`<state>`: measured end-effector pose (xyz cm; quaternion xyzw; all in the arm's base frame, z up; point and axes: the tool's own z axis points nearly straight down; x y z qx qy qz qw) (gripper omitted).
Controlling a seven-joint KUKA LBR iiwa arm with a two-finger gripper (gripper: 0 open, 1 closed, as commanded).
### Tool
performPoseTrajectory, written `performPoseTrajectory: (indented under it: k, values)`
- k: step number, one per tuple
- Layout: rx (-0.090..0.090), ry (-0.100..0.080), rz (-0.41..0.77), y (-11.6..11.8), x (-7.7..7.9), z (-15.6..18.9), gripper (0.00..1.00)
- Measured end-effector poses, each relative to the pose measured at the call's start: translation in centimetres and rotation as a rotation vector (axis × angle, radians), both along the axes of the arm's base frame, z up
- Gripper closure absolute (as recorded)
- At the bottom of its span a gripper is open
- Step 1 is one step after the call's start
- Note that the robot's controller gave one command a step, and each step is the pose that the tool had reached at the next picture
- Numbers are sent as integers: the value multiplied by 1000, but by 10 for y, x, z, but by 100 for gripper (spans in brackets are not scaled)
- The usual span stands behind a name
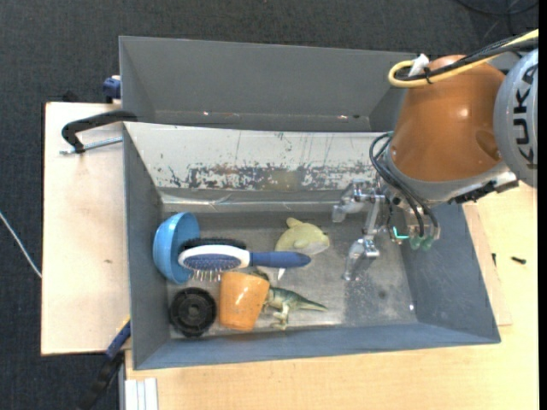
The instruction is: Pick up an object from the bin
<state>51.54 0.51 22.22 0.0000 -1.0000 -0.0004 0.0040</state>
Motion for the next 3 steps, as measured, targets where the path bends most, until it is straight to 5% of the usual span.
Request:
performPoseTrajectory:
  k: [1, 2, 3]
  values:
    - [1, -23, 107, 47, 37, -147, 0]
    - [0, -37, 106, 46, 41, -140, 100]
    - [1, -22, 180, 63, 43, 19, 100]
